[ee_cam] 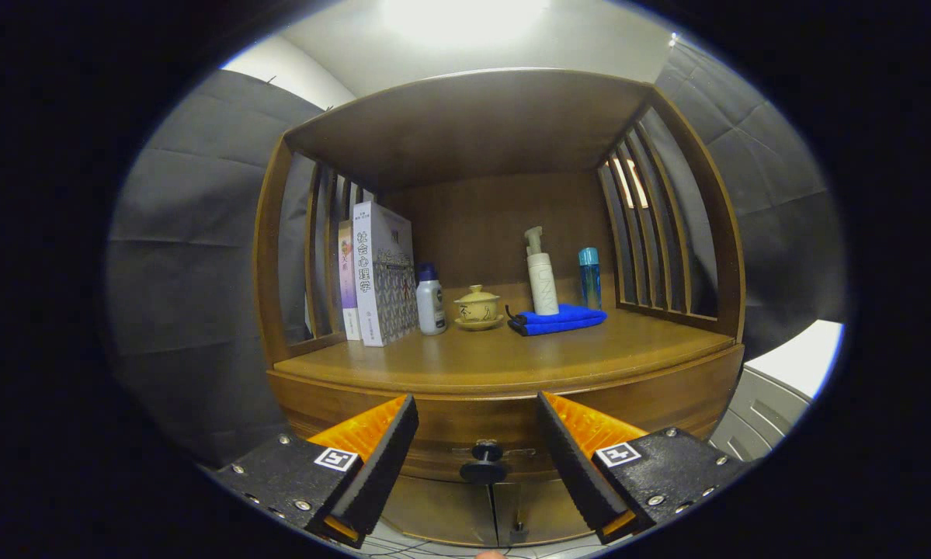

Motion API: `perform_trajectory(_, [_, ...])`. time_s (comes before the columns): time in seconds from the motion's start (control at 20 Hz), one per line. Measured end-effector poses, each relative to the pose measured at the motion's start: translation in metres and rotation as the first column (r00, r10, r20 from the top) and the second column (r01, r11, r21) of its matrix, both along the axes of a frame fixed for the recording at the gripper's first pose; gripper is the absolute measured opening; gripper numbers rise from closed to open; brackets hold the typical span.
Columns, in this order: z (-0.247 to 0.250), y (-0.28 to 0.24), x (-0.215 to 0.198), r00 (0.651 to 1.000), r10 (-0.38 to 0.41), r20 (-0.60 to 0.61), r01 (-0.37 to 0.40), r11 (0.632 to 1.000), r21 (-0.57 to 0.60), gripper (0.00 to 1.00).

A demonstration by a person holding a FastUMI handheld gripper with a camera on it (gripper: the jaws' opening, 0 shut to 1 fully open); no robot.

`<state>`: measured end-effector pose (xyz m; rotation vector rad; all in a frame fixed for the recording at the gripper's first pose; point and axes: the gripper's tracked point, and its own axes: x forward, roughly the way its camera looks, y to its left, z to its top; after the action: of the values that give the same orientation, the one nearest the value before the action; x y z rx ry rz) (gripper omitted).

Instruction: Pull open the drawer, take out the items inside it, and place them on the countertop above the cabinet.

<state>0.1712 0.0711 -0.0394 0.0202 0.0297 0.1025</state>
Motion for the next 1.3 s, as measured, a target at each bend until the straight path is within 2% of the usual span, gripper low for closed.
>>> perform_trajectory(0.3, [0.005,0.01,0.0,1.0,0.007,0.029,-0.006,0.999,-0.032,0.95])
perform_trajectory(0.8, [-0.004,0.002,0.003,1.0,-0.011,0.01,0.011,1.0,-0.024,0.95])
perform_trajectory(1.3, [-0.021,-0.004,0.022,0.999,-0.035,-0.022,0.034,0.999,-0.041,0.95])
